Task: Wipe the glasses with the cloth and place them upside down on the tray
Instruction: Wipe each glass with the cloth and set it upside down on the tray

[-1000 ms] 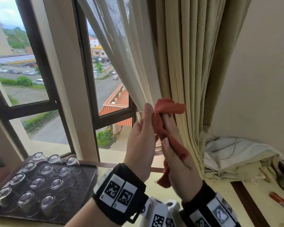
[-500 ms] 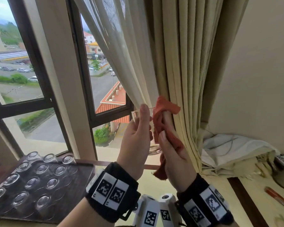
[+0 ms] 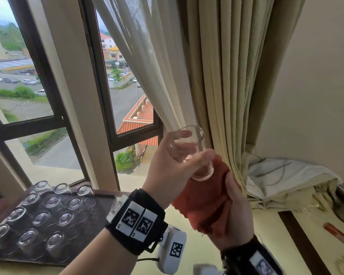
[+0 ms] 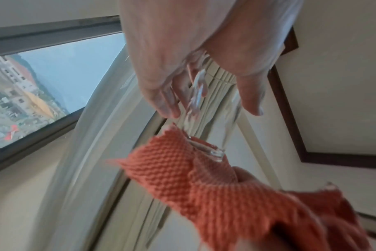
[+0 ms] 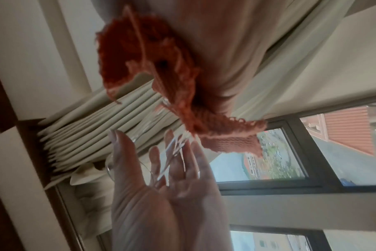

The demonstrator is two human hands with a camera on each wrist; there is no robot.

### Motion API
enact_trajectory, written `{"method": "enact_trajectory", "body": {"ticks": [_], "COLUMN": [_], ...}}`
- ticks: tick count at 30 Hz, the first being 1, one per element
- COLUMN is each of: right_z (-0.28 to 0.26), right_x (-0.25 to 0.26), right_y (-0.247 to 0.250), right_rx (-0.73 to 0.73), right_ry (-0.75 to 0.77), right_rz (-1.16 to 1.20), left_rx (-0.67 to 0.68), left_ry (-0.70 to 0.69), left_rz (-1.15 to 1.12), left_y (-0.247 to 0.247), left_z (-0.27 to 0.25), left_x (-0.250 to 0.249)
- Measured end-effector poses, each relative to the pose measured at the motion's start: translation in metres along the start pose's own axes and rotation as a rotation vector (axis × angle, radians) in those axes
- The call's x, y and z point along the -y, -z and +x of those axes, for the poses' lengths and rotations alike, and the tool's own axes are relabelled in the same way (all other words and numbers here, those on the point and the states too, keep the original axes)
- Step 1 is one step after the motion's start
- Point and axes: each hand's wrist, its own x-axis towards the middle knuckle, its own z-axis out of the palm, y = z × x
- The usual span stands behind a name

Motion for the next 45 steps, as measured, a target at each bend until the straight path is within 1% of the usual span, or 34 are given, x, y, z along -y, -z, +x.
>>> {"method": "enact_trajectory", "body": {"ticks": [3, 5, 7, 9, 11, 13, 15, 17, 18, 20, 22, 24, 26, 29, 31, 32, 34, 36, 37, 39, 41, 43, 45], "right_z": [0.004, 0.006, 0.008, 0.011, 0.015, 0.017, 0.015, 0.007, 0.003, -0.004, -0.008, -0.004, 0.002, 0.006, 0.006, 0.003, -0.005, -0.012, -0.014, -0.010, 0.003, 0.011, 0.016], "right_x": [0.019, 0.026, 0.031, 0.038, 0.041, 0.038, 0.031, 0.022, 0.015, 0.004, 0.000, 0.009, 0.026, 0.041, 0.036, 0.029, 0.015, 0.009, 0.010, 0.018, 0.035, 0.047, 0.048], "right_y": [0.000, -0.002, -0.005, -0.011, -0.015, -0.016, -0.018, -0.023, -0.024, -0.025, -0.026, -0.028, -0.036, -0.042, -0.041, -0.039, -0.035, -0.039, -0.042, -0.046, -0.047, -0.049, -0.047], "right_rx": [-0.015, -0.028, -0.032, -0.041, -0.072, -0.107, -0.132, -0.146, -0.147, -0.139, -0.117, -0.056, -0.041, -0.052, -0.066, -0.078, -0.110, -0.085, -0.051, 0.011, 0.008, -0.048, -0.110], "right_ry": [0.015, 0.054, 0.065, 0.030, -0.024, -0.088, -0.102, -0.055, 0.003, 0.183, 0.370, 0.423, 0.346, 0.141, 0.091, 0.091, 0.163, 0.260, 0.334, 0.409, 0.387, 0.264, 0.164], "right_rz": [0.015, -0.058, -0.180, -0.292, -0.405, -0.464, -0.446, -0.430, -0.447, -0.523, -0.663, -0.750, -0.651, -0.474, -0.405, -0.378, -0.421, -0.554, -0.631, -0.701, -0.676, -0.638, -0.531], "left_rx": [0.034, 0.010, -0.026, -0.020, 0.034, 0.065, 0.021, -0.068, -0.111, -0.173, -0.196, -0.177, -0.157, -0.173, -0.192, -0.210, -0.251, -0.269, -0.264, -0.230, -0.190, -0.190, -0.217], "left_ry": [-0.091, -0.153, -0.250, -0.345, -0.426, -0.482, -0.479, -0.429, -0.394, -0.333, -0.299, -0.304, -0.328, -0.382, -0.373, -0.357, -0.337, -0.331, -0.328, -0.324, -0.326, -0.343, -0.354], "left_rz": [0.170, 0.237, 0.329, 0.427, 0.507, 0.553, 0.544, 0.493, 0.475, 0.467, 0.461, 0.445, 0.423, 0.392, 0.371, 0.364, 0.386, 0.419, 0.425, 0.408, 0.376, 0.363, 0.360], "left_y": [0.004, 0.007, 0.011, 0.018, 0.025, 0.031, 0.033, 0.031, 0.031, 0.030, 0.030, 0.028, 0.025, 0.025, 0.025, 0.025, 0.027, 0.028, 0.029, 0.028, 0.023, 0.018, 0.017], "left_z": [-0.008, -0.015, -0.022, -0.027, -0.030, -0.030, -0.028, -0.027, -0.026, -0.025, -0.025, -0.028, -0.031, -0.026, -0.021, -0.019, -0.015, -0.012, -0.012, -0.015, -0.022, -0.026, -0.023], "left_x": [0.005, 0.009, 0.015, 0.018, 0.019, 0.023, 0.028, 0.033, 0.035, 0.037, 0.036, 0.035, 0.032, 0.030, 0.029, 0.029, 0.028, 0.027, 0.026, 0.027, 0.029, 0.032, 0.035]}}
